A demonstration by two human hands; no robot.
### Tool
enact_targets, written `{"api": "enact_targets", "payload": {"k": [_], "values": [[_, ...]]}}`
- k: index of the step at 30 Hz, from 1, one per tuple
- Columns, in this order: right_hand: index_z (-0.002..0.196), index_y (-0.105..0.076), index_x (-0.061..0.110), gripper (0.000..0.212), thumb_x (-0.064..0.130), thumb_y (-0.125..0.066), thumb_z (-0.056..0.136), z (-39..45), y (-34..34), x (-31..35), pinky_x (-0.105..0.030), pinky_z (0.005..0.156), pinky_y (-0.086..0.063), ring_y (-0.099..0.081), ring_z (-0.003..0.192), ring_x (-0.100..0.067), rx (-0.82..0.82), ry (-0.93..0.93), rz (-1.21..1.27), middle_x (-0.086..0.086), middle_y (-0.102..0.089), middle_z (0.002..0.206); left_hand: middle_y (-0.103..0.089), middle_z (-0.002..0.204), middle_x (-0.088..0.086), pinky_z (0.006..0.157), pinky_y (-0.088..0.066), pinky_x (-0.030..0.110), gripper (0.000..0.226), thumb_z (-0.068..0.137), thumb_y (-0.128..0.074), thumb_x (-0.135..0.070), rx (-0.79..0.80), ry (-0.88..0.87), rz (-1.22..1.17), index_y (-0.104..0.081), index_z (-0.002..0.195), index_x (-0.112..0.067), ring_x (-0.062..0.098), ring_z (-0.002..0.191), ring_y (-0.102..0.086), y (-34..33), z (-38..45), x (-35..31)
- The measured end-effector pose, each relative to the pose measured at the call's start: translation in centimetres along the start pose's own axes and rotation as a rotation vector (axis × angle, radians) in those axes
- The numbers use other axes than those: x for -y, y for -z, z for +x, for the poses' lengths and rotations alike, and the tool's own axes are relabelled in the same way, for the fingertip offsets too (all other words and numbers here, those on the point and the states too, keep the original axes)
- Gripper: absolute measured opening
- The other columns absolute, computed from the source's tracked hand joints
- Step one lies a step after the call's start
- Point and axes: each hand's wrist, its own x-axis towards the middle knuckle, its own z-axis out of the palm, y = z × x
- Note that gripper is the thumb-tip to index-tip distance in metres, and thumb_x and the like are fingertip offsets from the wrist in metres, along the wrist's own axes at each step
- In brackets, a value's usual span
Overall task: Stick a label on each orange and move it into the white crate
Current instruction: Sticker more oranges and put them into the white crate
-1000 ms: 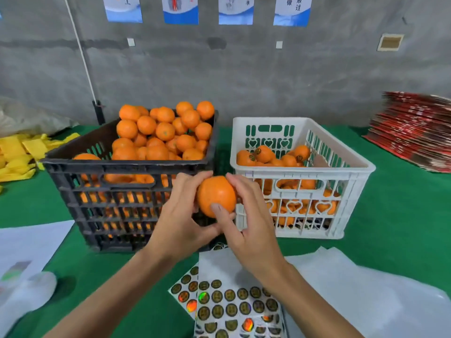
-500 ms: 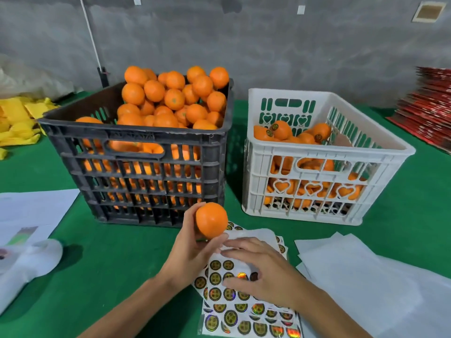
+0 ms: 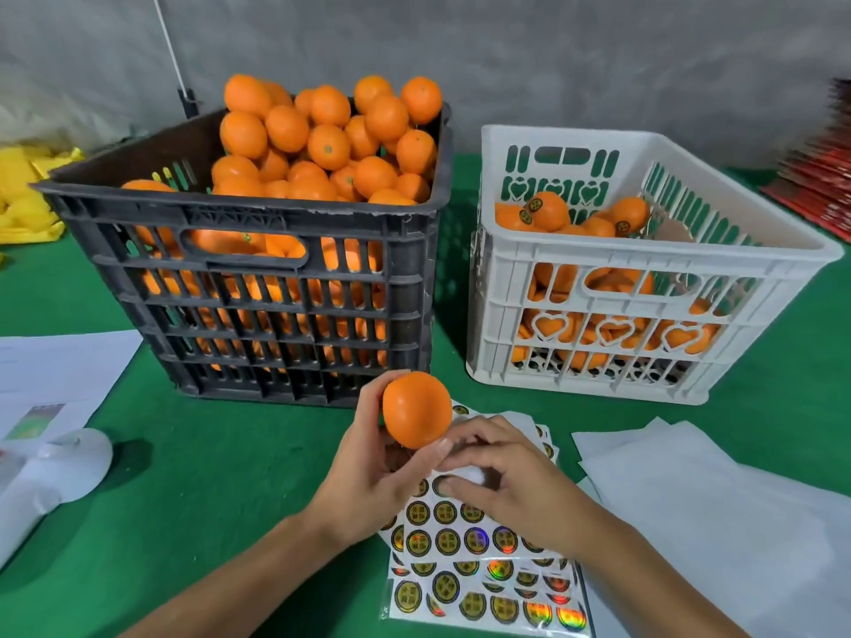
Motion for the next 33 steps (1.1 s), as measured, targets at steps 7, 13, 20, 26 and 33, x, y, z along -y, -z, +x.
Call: {"api": "enact_targets", "payload": {"k": [7, 13, 20, 26, 33], "values": [[0.124, -0.075, 0.028, 0.044, 0.05, -0.077, 0.086, -0.3, 0.4, 0.3, -0.027, 0.109, -0.035, -0.045, 0.125, -0.004, 0.074, 0.082, -0.205, 0.021, -0.054, 0.137, -0.065, 0.115, -0.006, 0.057, -0.06, 0.038, 0.081, 0.089, -0.081, -0.052, -0.043, 0.051, 0.004, -0.031, 0.15, -0.037, 0.03, 0.06, -0.069, 0.0, 0.1, 0.2], [0.12, -0.077, 0.029, 0.035, 0.05, -0.069, 0.093, -0.1, 0.1, 0.0, -0.03, 0.104, -0.039, -0.039, 0.116, 0.01, 0.061, 0.157, -0.291, 0.019, -0.058, 0.133, -0.065, 0.112, 0.01, 0.062, -0.059, 0.037, 0.075, 0.087, -0.082, -0.054, -0.078, 0.055, -0.036, -0.036, 0.145, -0.042, 0.027, 0.068, -0.07, 0.1, 0.0, 0.3], [0.111, -0.08, 0.029, 0.018, 0.034, -0.07, 0.097, -0.2, -0.4, -0.2, -0.028, 0.102, -0.042, -0.057, 0.115, -0.008, 0.0, 0.071, -0.099, 0.021, -0.06, 0.123, -0.065, 0.114, -0.01, 0.058, -0.059, 0.035, 0.078, 0.088, -0.081, -0.054, 0.006, 0.06, 0.004, -0.033, 0.148, -0.041, 0.022, 0.07, -0.072, 0.0, -0.1, 0.3], [0.092, -0.075, 0.028, 0.014, 0.021, -0.065, 0.1, 1.3, -0.1, 1.1, -0.024, 0.078, -0.053, -0.066, 0.088, -0.007, -0.599, -0.238, 0.243, 0.014, -0.069, 0.095, -0.065, 0.116, -0.015, 0.071, -0.062, 0.031, 0.073, 0.087, -0.078, -0.06, 0.054, 0.089, 0.131, -0.035, 0.143, -0.046, 0.018, 0.089, -0.074, -0.1, 0.3, 1.0], [0.117, -0.076, 0.022, 0.025, 0.036, -0.058, 0.105, 1.2, -1.7, 2.5, -0.025, 0.091, -0.052, -0.061, 0.113, -0.008, -0.554, -0.053, 0.07, 0.018, -0.061, 0.118, -0.065, 0.121, -0.018, 0.088, -0.06, 0.029, 0.071, 0.089, -0.07, -0.068, 0.081, 0.046, 0.297, -0.032, 0.145, -0.048, 0.013, 0.105, -0.072, -0.6, 0.4, 0.6]]}}
